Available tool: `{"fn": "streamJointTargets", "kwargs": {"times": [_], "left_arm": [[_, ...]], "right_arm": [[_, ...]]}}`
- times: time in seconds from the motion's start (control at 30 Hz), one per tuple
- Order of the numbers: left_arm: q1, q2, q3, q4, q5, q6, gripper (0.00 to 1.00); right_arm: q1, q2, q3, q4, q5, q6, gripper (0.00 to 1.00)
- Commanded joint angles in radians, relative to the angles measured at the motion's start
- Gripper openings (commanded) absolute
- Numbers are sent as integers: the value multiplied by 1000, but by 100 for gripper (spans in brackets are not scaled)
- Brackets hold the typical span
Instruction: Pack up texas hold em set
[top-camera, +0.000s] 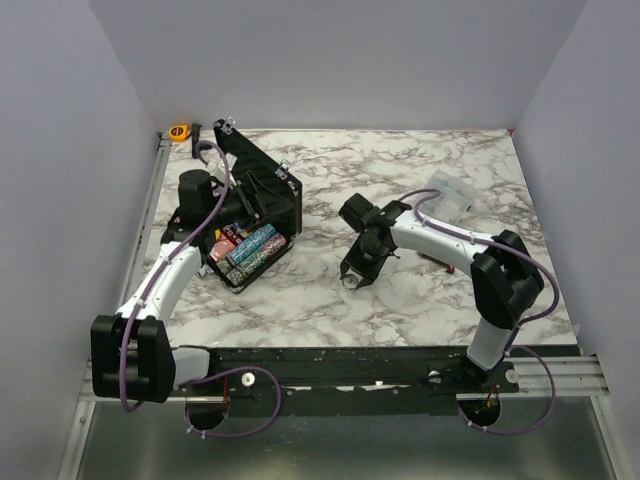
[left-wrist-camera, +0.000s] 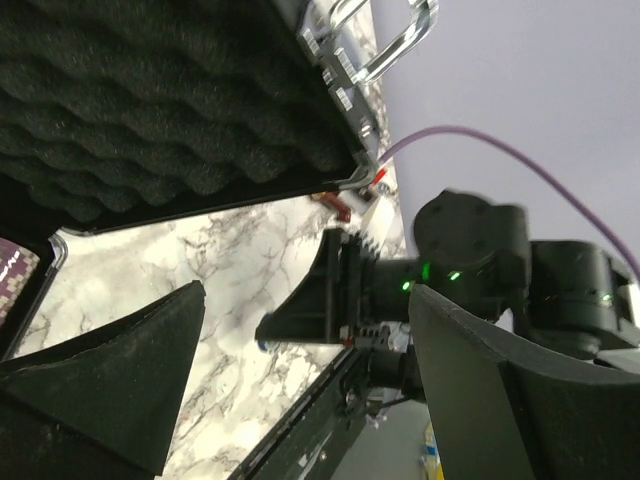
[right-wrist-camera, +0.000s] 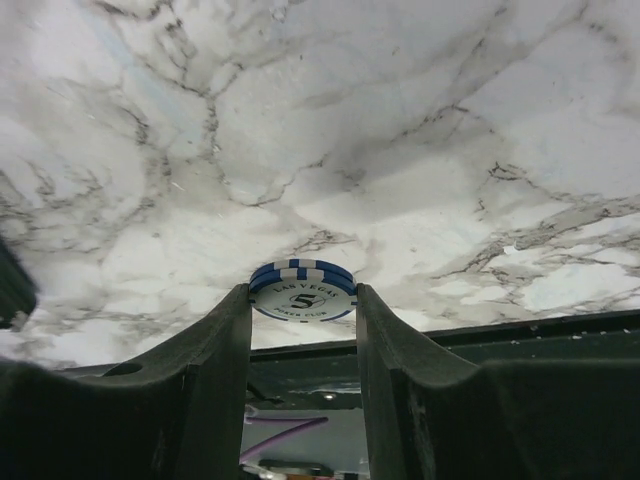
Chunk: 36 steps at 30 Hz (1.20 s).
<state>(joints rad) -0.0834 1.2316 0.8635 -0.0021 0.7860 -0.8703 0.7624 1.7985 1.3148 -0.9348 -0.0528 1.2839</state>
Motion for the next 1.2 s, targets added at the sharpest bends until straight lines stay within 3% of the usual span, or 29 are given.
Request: {"fn": "streamJointTargets", "kwargs": {"times": [0.0, 0.23, 0.53, 0.87, 0.97, 1.07, 1.17], "left_arm": [[-66, 47, -49, 120, 35, -38, 81], [-185, 122, -73, 158, 19, -28, 77], [-315, 106, -128, 215, -93, 6, 72], [-341, 34, -221, 326, -178, -15, 61], [-343, 55, -211, 354, -144, -19, 61], [-343, 90, -186, 370, -100, -26, 49], [-343, 113, -171, 375, -80, -31, 48]], "right_arm": [[-52, -62, -66, 127, -57, 33, 1], [-77, -110, -69, 220, -67, 90, 1], [-88, -126, -14, 252, -66, 187, 1], [-103, -175, -6, 326, -72, 249, 1], [-103, -177, 4, 349, -98, 248, 1], [-103, -178, 6, 372, -125, 255, 1], [-102, -187, -3, 393, -135, 268, 1]]}}
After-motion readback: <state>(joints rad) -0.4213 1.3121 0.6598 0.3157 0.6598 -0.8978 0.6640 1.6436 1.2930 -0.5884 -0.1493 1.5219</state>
